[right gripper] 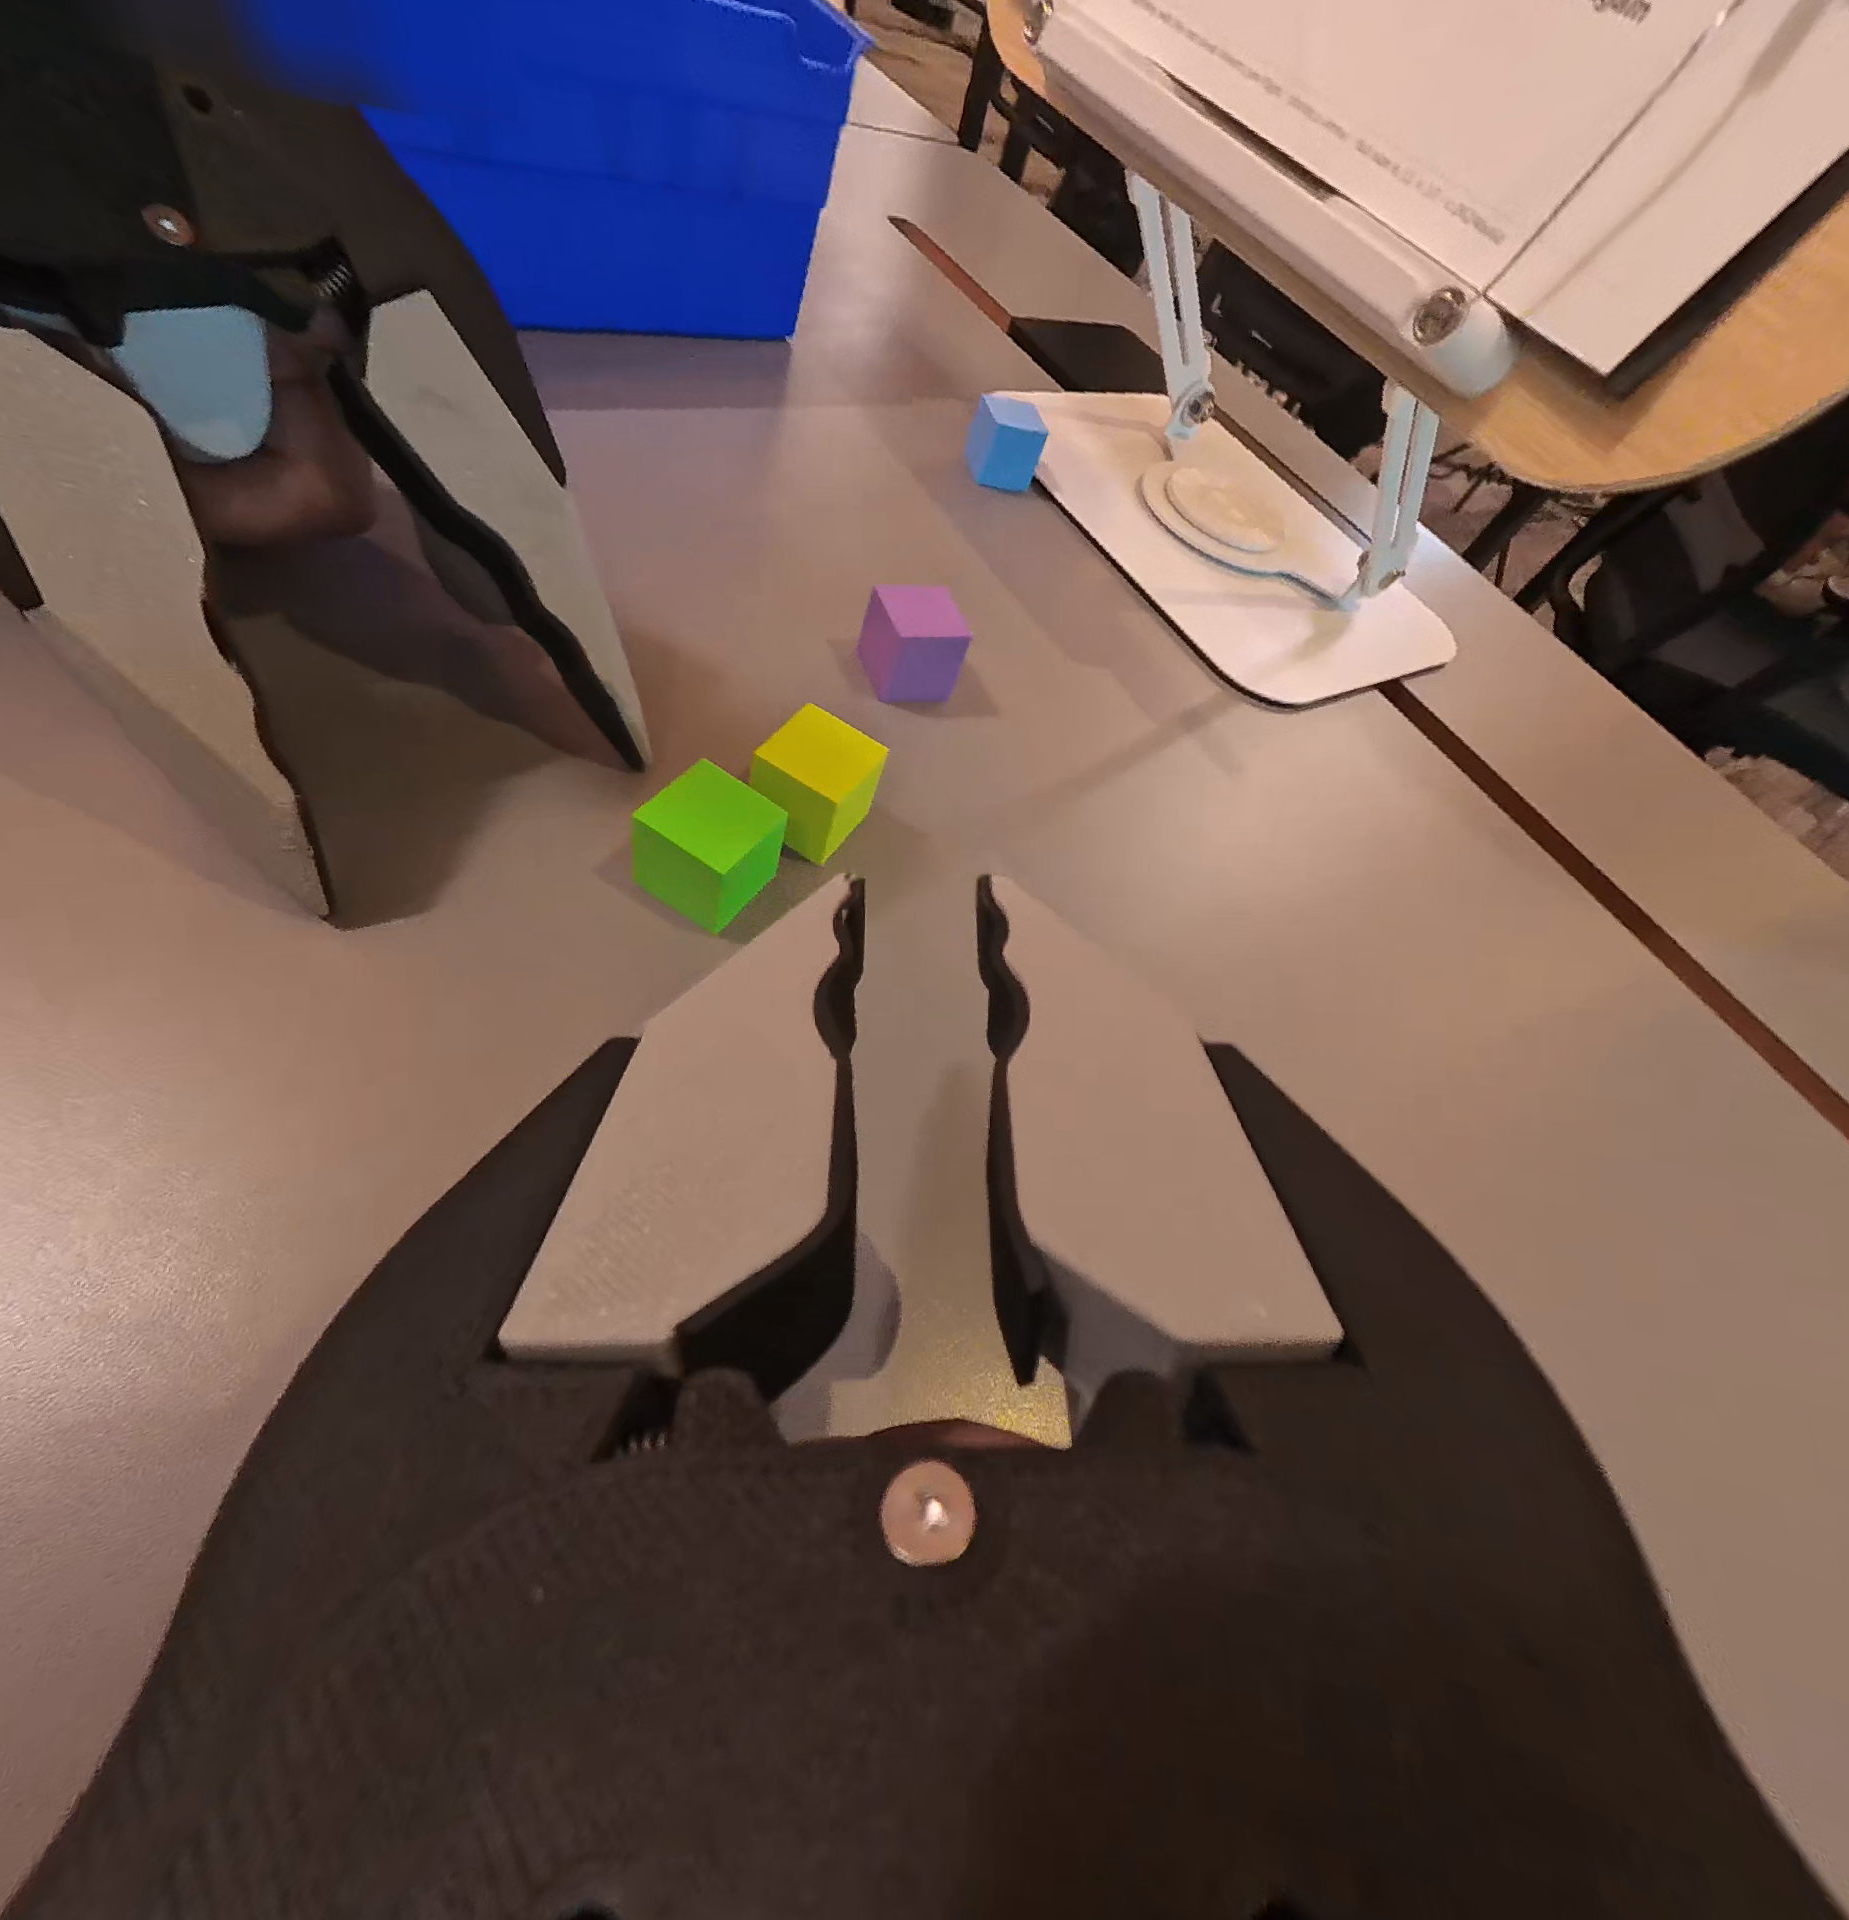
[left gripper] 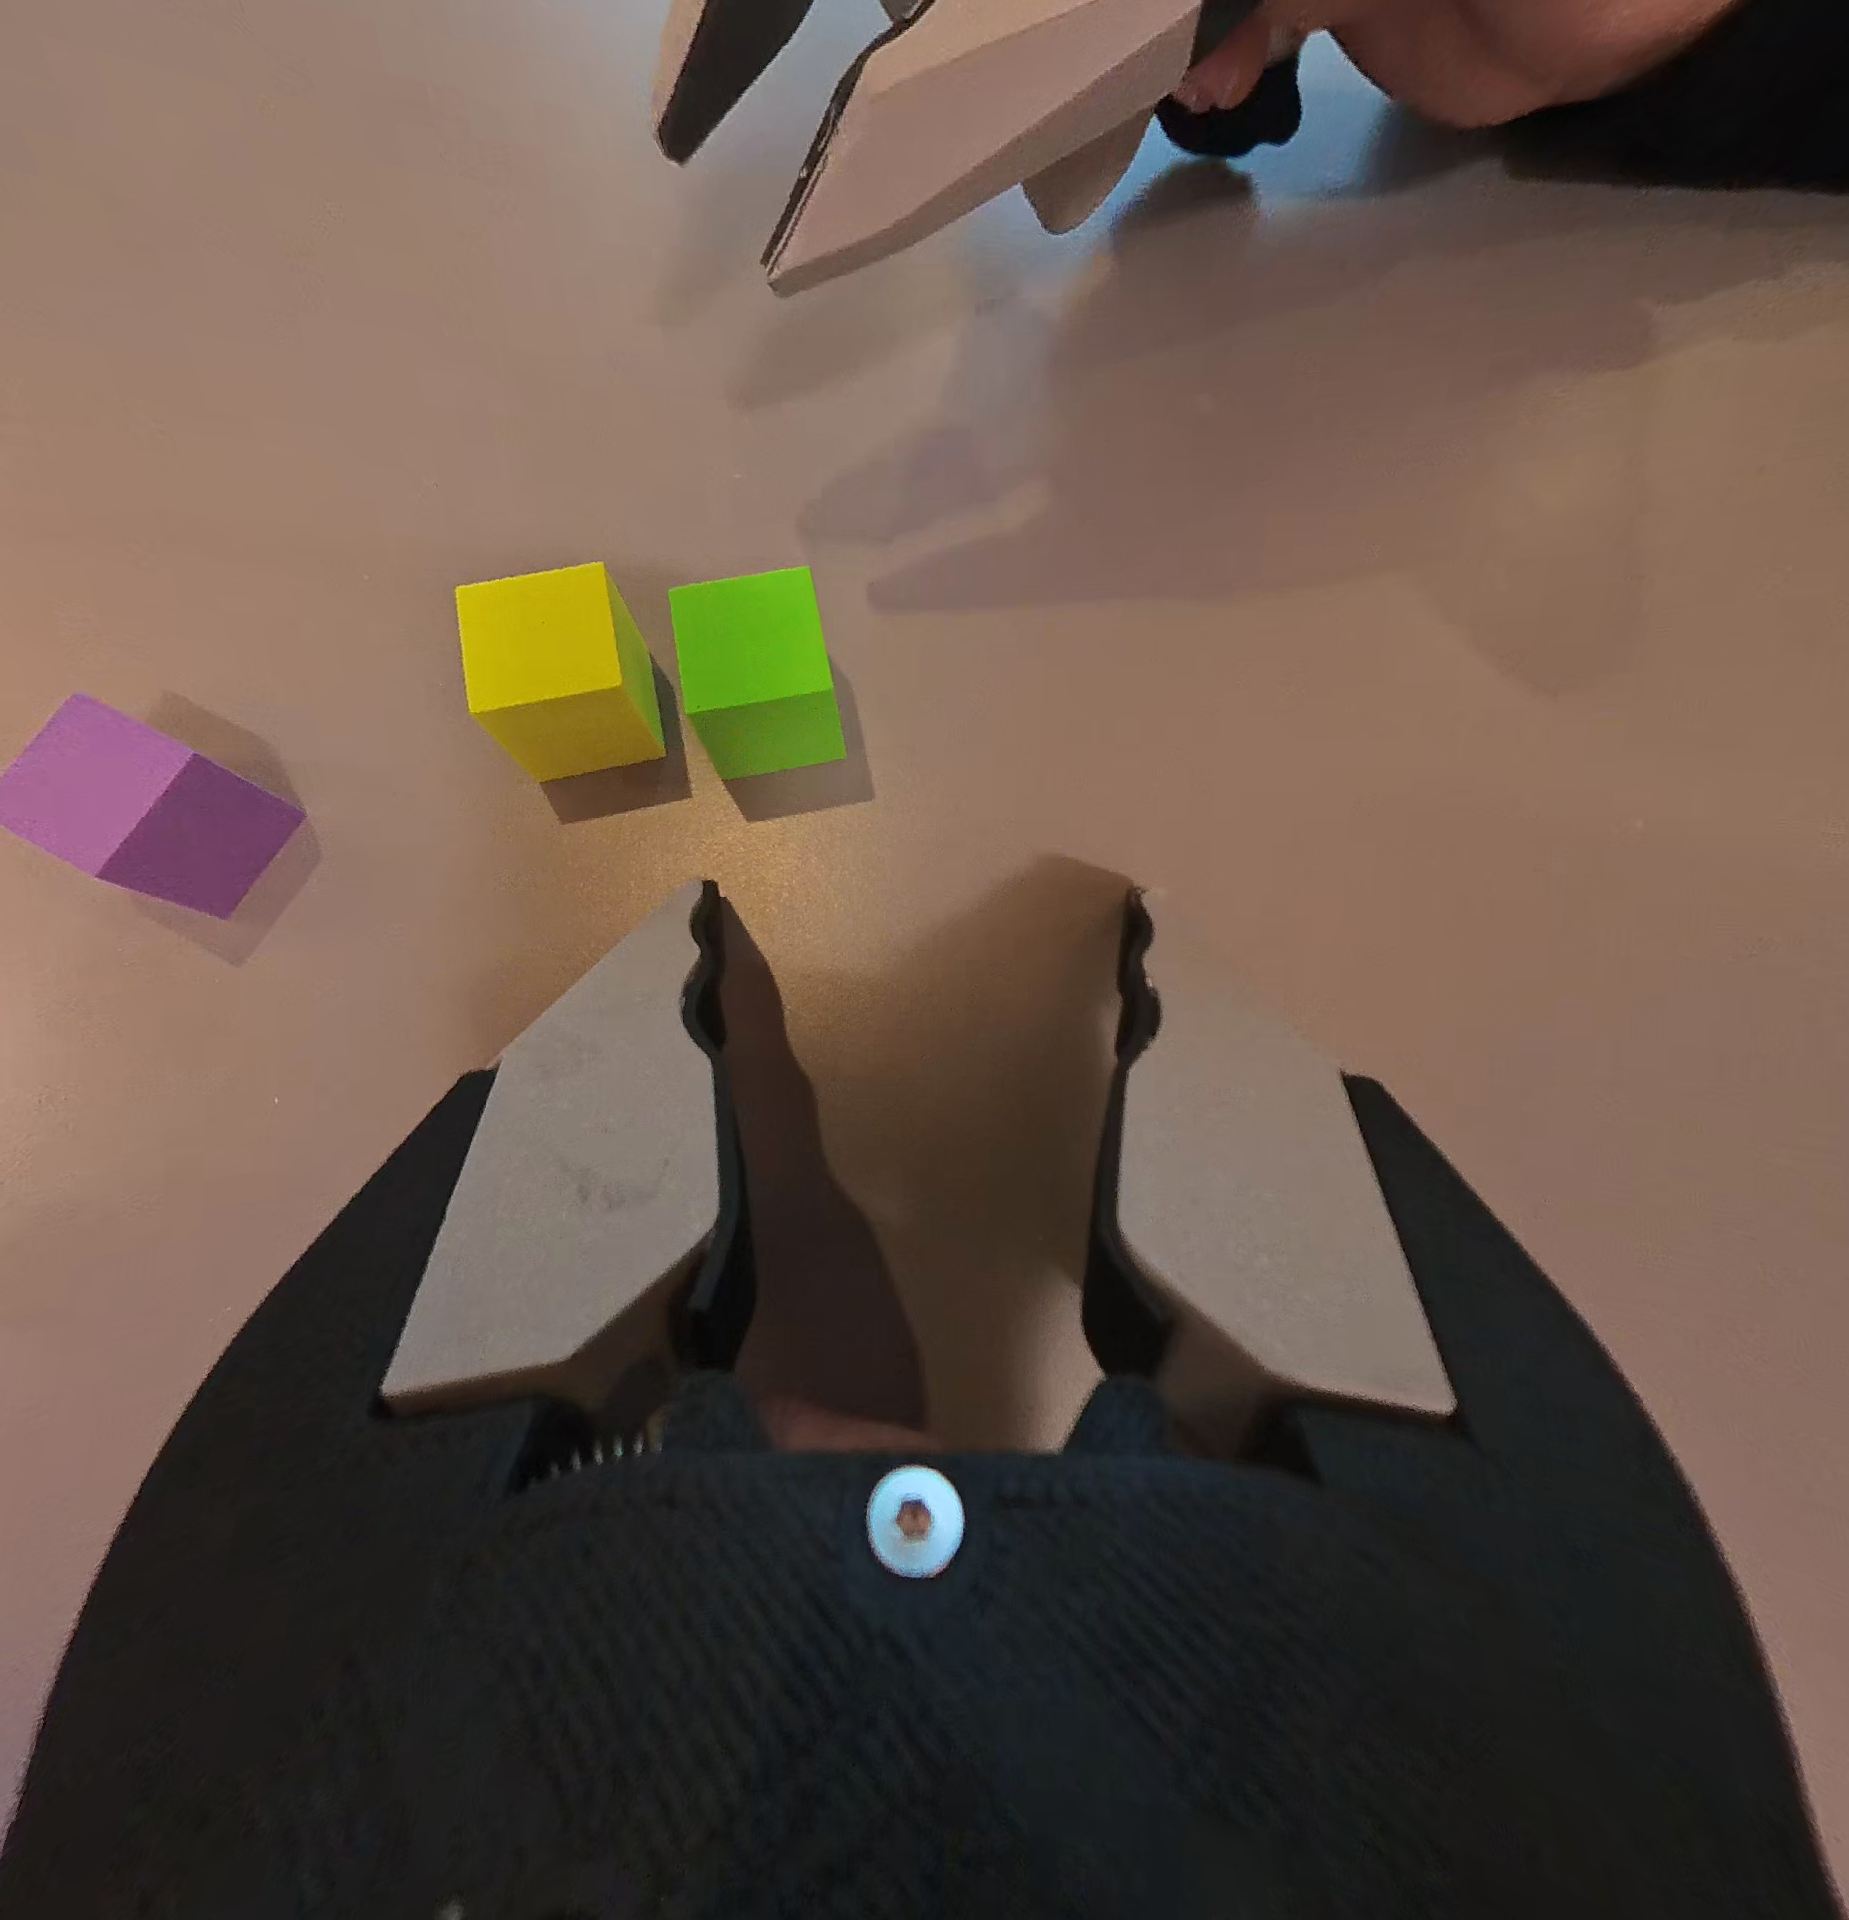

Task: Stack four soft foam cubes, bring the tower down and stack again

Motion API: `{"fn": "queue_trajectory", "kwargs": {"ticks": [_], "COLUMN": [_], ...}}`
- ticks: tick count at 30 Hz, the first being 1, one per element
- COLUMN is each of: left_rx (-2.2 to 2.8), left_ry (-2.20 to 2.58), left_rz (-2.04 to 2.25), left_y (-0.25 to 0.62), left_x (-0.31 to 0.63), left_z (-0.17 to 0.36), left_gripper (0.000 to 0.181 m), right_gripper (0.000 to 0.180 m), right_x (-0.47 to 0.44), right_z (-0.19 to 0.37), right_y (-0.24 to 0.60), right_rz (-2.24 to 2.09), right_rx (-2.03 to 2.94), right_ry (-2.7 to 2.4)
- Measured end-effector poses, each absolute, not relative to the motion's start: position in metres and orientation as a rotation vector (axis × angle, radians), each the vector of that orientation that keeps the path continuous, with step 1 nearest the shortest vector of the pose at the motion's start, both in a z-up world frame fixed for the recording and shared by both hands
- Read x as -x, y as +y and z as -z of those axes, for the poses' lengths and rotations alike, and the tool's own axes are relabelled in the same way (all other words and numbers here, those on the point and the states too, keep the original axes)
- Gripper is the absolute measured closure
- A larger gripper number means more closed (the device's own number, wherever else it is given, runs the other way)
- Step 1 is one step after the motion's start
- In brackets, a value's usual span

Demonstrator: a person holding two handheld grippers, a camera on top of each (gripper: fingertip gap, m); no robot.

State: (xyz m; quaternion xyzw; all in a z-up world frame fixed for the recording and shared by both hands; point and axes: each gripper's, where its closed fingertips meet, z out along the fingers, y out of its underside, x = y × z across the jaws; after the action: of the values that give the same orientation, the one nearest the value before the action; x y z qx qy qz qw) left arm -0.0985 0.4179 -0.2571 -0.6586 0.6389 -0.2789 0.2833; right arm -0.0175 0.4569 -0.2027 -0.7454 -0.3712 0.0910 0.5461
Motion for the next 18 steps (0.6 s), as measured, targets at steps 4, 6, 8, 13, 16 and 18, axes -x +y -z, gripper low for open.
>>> {"fn": "queue_trajectory", "kwargs": {"ticks": [4,6,8,13,16,18], "left_rx": [1.766,1.767,1.769,1.769,1.769,1.769], "left_ry": [1.704,1.702,1.7,1.7,1.7,1.7], "left_rz": [0.744,0.743,0.742,0.742,0.742,0.742], "left_y": [0.418,0.419,0.419,0.419,0.419,0.419], "left_x": [0.098,0.098,0.098,0.098,0.098,0.098], "left_z": [0.257,0.257,0.257,0.257,0.257,0.257], "left_gripper": [0.106,0.106,0.106,0.107,0.107,0.107], "right_gripper": [0.16,0.16,0.16,0.158,0.15,0.149], "right_x": [0.017,0.018,0.018,0.014,0.013,0.013], "right_z": [0.207,0.209,0.21,0.218,0.221,0.222], "right_y": [0.458,0.457,0.457,0.459,0.461,0.46], "right_rz": [-0.215,-0.203,-0.184,-0.131,-0.115,-0.106], "right_rx": [1.789,1.791,1.79,1.842,1.863,1.864], "right_ry": [-0.884,-0.897,-0.906,-0.91,-0.907,-0.917]}}
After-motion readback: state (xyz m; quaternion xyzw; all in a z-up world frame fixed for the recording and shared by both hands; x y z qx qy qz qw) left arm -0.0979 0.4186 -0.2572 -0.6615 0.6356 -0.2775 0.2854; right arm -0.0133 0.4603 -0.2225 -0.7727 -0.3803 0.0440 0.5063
